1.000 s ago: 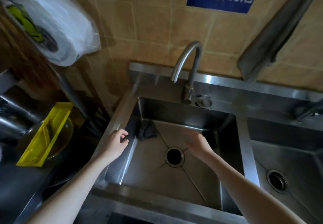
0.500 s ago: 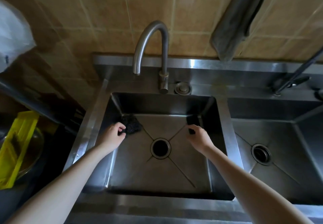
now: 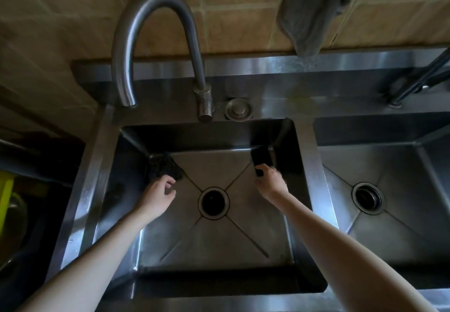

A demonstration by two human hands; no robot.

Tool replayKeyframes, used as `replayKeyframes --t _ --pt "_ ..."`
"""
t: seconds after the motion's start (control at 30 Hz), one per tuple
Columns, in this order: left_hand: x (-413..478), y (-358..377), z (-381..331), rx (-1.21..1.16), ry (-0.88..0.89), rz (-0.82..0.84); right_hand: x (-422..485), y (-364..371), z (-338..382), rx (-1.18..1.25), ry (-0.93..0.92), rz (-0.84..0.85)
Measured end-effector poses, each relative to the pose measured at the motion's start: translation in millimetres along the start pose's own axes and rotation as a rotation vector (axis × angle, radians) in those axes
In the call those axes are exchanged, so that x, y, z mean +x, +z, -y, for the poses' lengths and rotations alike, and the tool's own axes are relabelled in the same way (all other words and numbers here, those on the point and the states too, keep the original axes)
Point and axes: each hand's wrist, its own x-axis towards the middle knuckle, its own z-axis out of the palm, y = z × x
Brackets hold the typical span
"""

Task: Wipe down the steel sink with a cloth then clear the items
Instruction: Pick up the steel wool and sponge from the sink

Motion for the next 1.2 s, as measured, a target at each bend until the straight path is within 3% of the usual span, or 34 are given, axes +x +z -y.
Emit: replayKeyframes --t 0.53,0.97,1.2 --pt "52 57 -14 0.027 -0.048 0.078 99 37 -25 0.119 0.167 -0.044" --pt "70 71 -4 0.009 -0.095 0.043 125 51 -24 -0.185 0.198 -0.041" --pt "65 71 -2 0.003 -0.087 0.035 125 62 -30 -0.196 0.219 -0.031"
